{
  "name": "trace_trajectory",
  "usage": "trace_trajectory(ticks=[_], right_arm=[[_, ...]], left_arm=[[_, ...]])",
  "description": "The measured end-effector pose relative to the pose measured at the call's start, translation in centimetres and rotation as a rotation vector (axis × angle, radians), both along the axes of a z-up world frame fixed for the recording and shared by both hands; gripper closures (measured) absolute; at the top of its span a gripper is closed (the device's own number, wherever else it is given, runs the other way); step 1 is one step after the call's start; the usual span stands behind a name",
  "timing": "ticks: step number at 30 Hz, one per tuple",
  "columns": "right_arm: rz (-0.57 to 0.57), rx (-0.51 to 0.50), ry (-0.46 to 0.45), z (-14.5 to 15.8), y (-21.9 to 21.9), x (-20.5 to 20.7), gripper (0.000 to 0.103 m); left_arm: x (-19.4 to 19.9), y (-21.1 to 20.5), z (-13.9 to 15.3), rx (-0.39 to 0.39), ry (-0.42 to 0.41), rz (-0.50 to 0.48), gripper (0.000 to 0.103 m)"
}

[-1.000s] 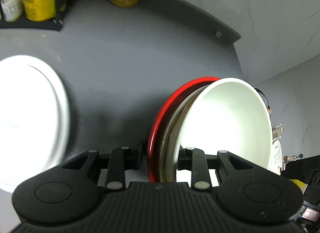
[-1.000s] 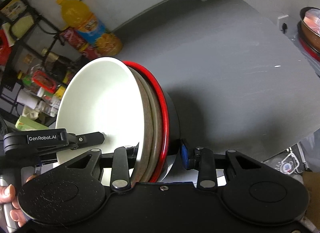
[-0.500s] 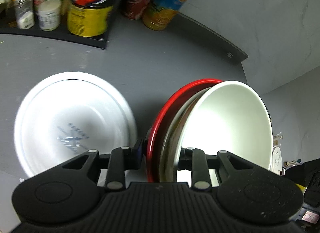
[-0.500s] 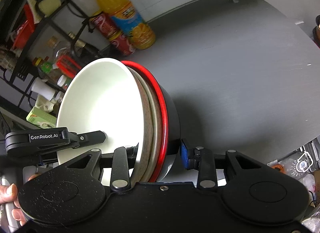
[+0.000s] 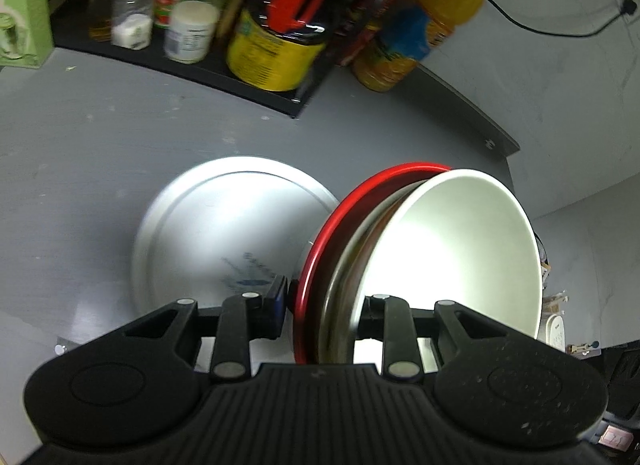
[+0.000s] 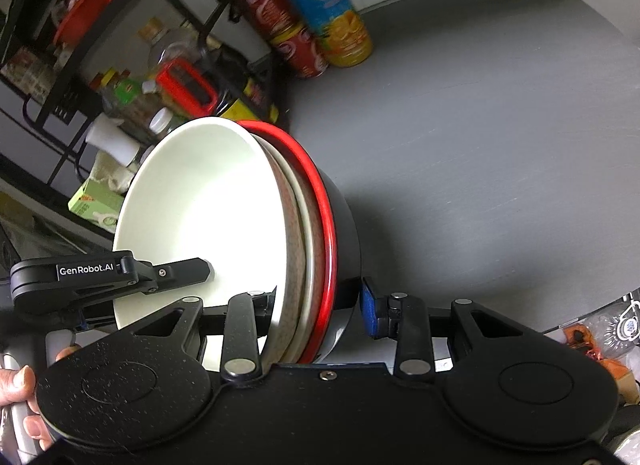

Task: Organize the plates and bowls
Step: 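Lift the red bowl stack with both grippers over the plate stack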

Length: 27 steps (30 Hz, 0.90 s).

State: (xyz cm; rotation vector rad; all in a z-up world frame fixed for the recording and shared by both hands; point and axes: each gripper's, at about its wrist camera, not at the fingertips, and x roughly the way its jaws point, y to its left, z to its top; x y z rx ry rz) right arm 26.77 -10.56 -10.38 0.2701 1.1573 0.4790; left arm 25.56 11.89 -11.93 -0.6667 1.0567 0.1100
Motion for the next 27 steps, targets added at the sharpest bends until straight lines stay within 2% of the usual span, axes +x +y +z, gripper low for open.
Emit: trace_trajectory(ticks=[7, 15, 27], right_arm=[[0.003, 0.004, 0.020, -1.1, 3.0, -0.1, 0.070], [-0.001, -0.018, 0.051, -2.6, 5.5, 0.4, 0.070], [-0.047, -0.046, 0.084, -3.7, 6.2, 0.8, 0.070]], left_arm=[[-0.8, 3.3, -1.0, 0.001, 0.018, 0.015, 0.075], [0.2, 6.2, -3.0, 0.002, 0.050, 0.007, 0.075], [1.8, 7.4, -5.0, -0.028, 0.089, -0.040, 0.075]])
